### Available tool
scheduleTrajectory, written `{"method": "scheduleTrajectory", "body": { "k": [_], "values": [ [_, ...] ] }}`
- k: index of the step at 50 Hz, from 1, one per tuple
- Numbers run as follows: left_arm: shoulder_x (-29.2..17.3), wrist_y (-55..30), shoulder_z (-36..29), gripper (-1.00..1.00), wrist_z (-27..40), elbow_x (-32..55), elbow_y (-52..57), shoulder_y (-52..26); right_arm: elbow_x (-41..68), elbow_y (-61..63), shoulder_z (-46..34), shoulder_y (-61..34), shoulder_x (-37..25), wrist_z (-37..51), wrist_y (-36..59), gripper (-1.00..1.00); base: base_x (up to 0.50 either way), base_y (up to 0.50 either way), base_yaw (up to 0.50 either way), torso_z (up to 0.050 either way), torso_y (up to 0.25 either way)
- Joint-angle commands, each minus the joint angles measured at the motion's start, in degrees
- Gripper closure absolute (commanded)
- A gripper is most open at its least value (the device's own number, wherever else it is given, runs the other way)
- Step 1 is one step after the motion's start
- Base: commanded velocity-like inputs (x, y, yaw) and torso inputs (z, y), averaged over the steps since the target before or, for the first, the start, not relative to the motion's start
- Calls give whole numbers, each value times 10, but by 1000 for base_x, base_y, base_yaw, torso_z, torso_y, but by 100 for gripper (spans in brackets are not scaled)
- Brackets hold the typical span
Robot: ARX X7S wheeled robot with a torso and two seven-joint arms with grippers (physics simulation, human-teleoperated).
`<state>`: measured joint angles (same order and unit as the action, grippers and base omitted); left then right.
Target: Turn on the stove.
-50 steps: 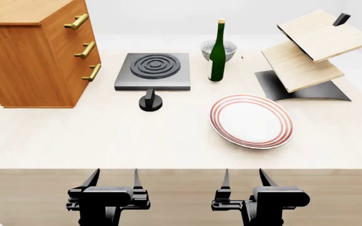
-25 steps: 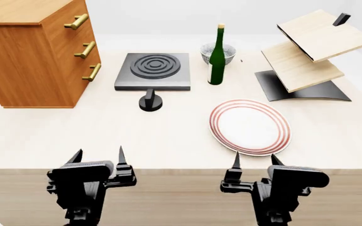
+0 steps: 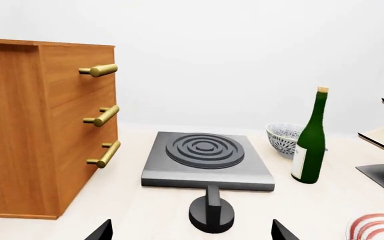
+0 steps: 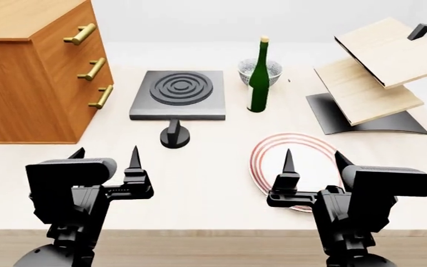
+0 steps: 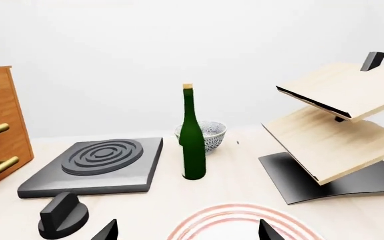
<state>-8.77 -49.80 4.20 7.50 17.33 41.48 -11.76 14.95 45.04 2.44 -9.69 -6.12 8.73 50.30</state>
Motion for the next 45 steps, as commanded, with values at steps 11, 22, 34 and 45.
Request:
{"method": "scheduleTrajectory", "body": {
  "k": [11, 22, 34, 45],
  "values": [
    [-10, -25, 1, -100, 10, 15, 23, -5, 27, 30, 5, -3, -8, 11, 24, -100, 500, 0, 0, 0, 0],
    [-12, -21, -2, -100, 14, 18, 20, -5, 29, 26, -2, -1, -15, 18, 21, -100, 500, 0, 0, 0, 0],
    [-23, 4, -18, -100, 12, 8, 0, -5, 17, 26, -21, 2, -27, 32, 16, -100, 57, 0, 0, 0, 1],
    [-41, 185, -59, -100, -1, -73, -190, -31, 16, 18, -29, 5, -33, 35, 2, -100, 0, 0, 0, 0, 0]
  ]
}}
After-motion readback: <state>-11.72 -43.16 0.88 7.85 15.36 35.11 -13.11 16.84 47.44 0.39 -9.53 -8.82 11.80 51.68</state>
